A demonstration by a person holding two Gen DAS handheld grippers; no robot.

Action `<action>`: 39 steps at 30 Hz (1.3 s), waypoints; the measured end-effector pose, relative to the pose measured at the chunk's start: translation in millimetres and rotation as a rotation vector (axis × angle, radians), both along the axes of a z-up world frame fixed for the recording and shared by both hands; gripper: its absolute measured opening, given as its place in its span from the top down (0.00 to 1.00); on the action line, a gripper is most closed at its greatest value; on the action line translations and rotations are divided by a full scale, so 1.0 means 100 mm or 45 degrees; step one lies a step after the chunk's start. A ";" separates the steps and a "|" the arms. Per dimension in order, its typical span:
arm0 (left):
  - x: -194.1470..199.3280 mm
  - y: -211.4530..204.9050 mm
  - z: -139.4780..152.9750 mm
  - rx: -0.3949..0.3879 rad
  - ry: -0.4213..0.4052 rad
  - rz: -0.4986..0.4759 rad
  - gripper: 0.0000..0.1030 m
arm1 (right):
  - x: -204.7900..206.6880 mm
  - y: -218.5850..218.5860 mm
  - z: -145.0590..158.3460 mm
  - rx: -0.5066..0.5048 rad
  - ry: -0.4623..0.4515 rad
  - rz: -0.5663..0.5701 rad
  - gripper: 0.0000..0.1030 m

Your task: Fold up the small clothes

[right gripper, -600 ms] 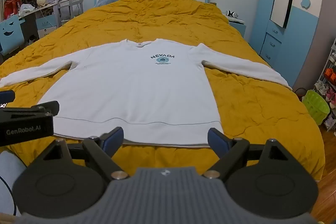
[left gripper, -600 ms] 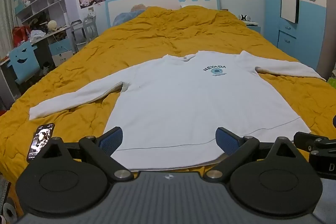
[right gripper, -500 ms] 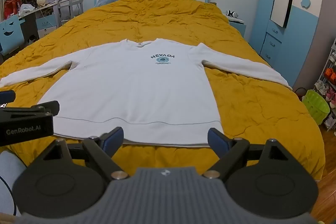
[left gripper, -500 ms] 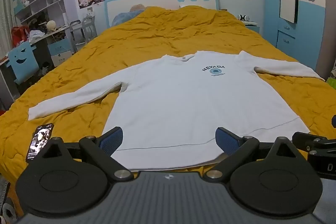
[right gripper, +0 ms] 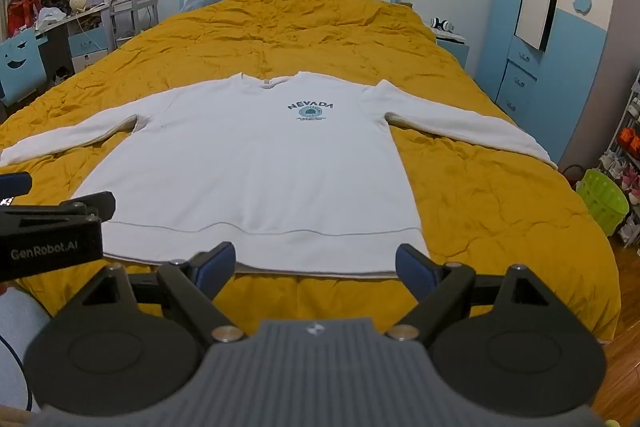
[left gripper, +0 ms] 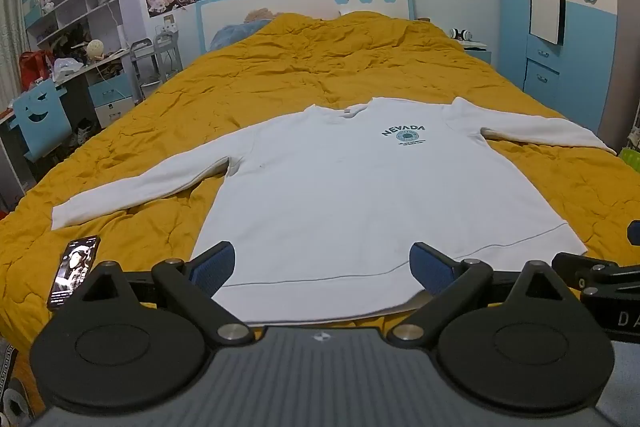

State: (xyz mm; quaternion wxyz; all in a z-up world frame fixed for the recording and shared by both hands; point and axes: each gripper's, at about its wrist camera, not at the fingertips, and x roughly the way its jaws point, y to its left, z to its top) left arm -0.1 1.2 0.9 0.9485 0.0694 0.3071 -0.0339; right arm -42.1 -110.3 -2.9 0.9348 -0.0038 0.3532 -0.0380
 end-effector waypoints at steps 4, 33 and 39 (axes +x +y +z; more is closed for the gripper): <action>0.00 0.00 0.00 -0.001 -0.001 -0.001 0.00 | 0.00 0.01 -0.01 0.001 0.008 -0.002 0.19; -0.02 0.01 -0.05 -0.008 0.004 0.002 0.00 | 0.07 -0.01 -0.11 0.007 0.032 -0.008 0.19; -0.02 0.01 -0.05 -0.008 0.004 0.003 0.00 | 0.07 -0.01 -0.11 0.008 0.032 -0.008 0.19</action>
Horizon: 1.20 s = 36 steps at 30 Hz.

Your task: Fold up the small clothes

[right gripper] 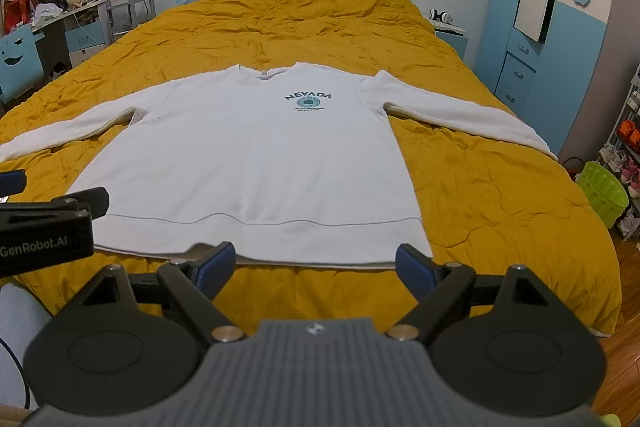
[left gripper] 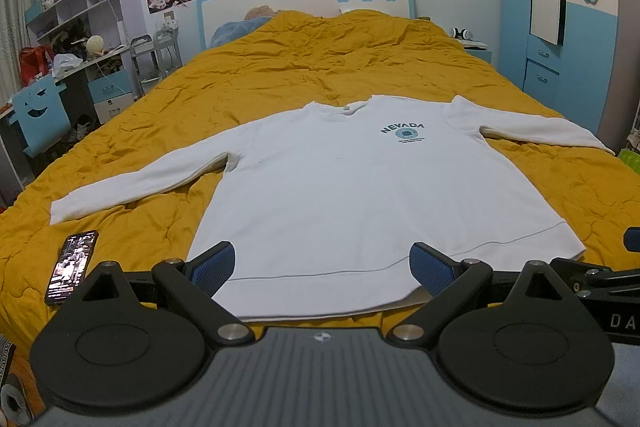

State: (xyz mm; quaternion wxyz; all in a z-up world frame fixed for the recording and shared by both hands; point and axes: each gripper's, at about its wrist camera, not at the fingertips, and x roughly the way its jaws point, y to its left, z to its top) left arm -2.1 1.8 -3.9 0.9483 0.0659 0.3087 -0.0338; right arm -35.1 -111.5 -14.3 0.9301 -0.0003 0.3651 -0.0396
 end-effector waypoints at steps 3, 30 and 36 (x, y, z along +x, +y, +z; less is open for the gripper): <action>0.00 0.00 0.00 0.000 0.000 0.000 0.00 | 0.00 0.00 0.00 0.000 0.000 -0.001 0.19; 0.00 -0.01 -0.01 -0.003 0.004 -0.001 0.00 | 0.00 0.00 -0.02 0.001 0.009 0.000 0.19; 0.00 -0.02 -0.02 -0.004 0.005 -0.001 0.00 | 0.00 0.00 -0.02 0.001 0.009 0.000 0.19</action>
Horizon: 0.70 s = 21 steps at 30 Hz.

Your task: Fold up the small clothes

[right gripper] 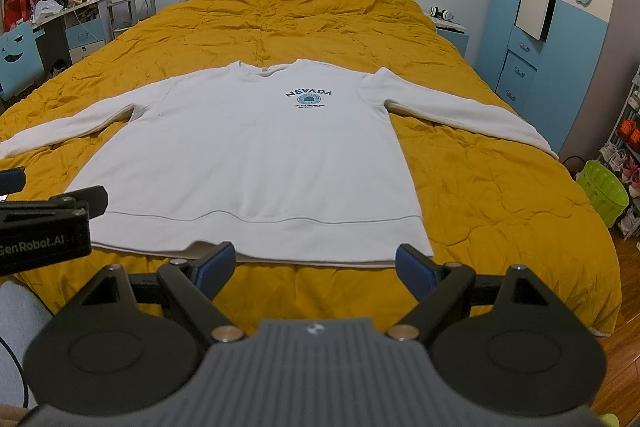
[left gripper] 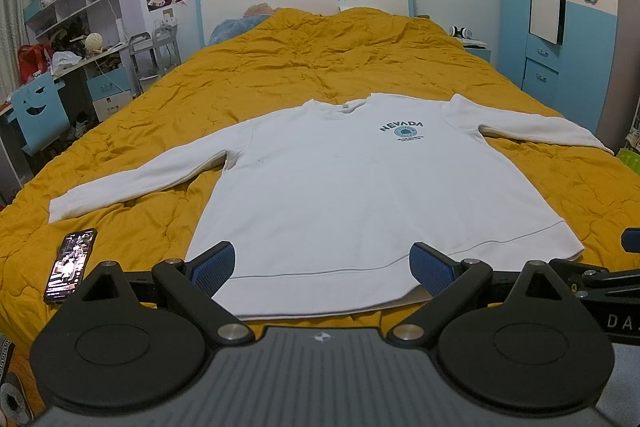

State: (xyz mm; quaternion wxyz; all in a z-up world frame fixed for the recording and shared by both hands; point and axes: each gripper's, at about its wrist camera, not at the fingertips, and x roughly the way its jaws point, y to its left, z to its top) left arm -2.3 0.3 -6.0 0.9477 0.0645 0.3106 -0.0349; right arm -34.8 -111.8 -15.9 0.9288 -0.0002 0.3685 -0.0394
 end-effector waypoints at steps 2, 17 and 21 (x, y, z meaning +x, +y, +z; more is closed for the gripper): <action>0.00 0.00 0.00 0.000 0.001 0.000 0.00 | 0.00 0.00 0.00 0.000 0.000 0.000 0.19; 0.22 0.13 -0.13 -0.108 0.006 -0.054 0.00 | 0.05 -0.20 -0.12 0.100 -0.156 0.042 0.19; 0.43 0.23 -0.16 -0.137 0.011 -0.045 0.00 | 0.17 -0.33 -0.15 0.107 -0.268 0.035 0.19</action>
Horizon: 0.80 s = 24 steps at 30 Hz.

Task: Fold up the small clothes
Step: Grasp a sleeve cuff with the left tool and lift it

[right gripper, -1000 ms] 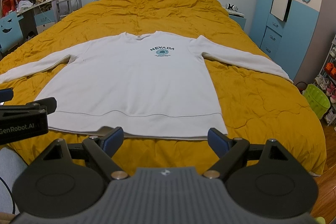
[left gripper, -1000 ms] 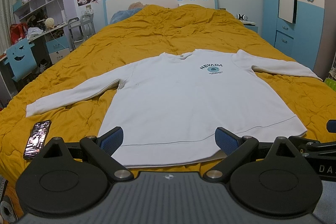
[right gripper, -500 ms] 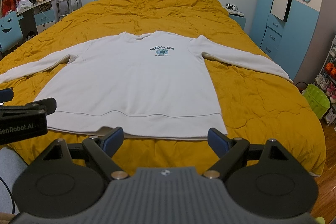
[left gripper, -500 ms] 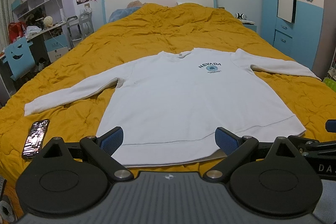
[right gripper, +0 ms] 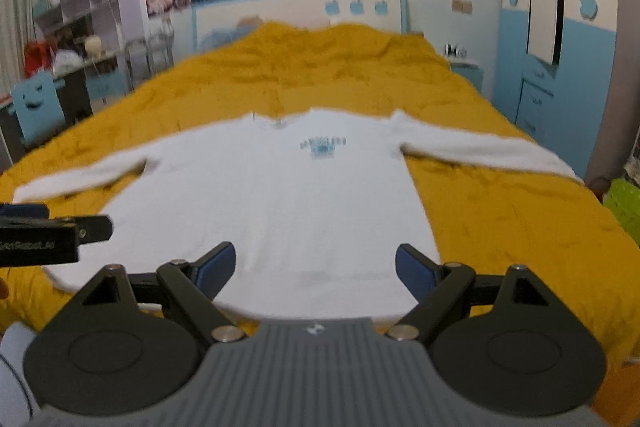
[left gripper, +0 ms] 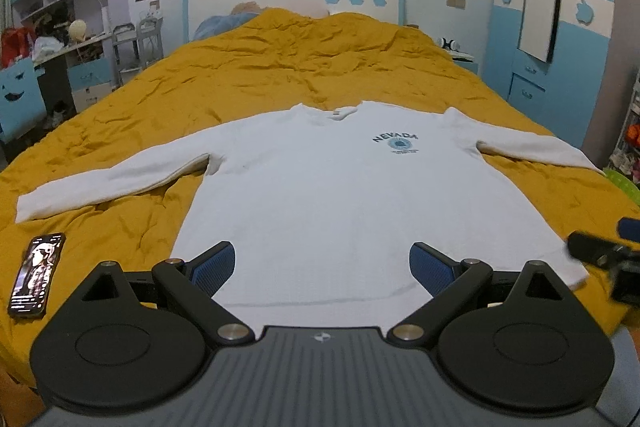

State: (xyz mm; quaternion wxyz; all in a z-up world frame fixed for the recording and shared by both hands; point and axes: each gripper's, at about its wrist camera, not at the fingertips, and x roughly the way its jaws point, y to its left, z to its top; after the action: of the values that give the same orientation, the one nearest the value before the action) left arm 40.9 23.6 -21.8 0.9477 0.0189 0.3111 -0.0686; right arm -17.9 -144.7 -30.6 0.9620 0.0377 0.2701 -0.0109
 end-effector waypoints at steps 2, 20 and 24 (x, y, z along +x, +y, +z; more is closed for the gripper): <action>0.14 0.11 -0.01 -0.052 0.028 0.000 0.00 | 0.12 -0.07 0.00 0.005 -0.037 -0.026 0.19; 1.52 2.04 -0.08 -0.241 0.191 0.371 0.14 | 1.57 -0.19 -0.02 0.022 0.090 0.118 0.19; 1.77 2.78 -0.08 -0.244 0.195 0.496 0.14 | 1.86 -0.07 -0.10 0.018 0.123 0.130 0.19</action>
State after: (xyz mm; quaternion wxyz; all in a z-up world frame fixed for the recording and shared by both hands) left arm 217.8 301.2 -29.4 0.9142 -0.1368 0.3720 0.0850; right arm 167.7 -151.3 -40.8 0.9469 0.0300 0.3179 0.0384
